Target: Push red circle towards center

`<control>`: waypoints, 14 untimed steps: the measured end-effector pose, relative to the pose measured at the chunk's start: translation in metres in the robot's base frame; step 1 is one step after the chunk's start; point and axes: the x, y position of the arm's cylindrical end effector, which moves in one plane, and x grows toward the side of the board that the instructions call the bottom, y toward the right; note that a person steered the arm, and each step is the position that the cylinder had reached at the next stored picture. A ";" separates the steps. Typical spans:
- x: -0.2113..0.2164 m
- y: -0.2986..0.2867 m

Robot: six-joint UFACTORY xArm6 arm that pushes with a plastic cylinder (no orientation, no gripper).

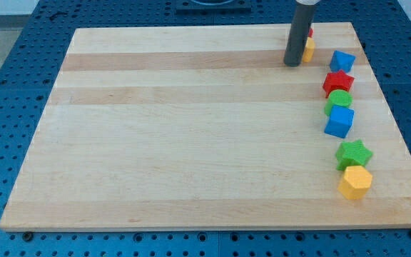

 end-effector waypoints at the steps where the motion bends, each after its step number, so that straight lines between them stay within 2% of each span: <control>1: -0.017 -0.001; 2: -0.009 -0.040; 3: -0.022 -0.075; 5: -0.118 -0.035; 6: -0.118 -0.002; 7: -0.111 0.047; 8: -0.095 0.050; 11: -0.031 0.011; 13: -0.024 -0.003; 14: -0.004 -0.008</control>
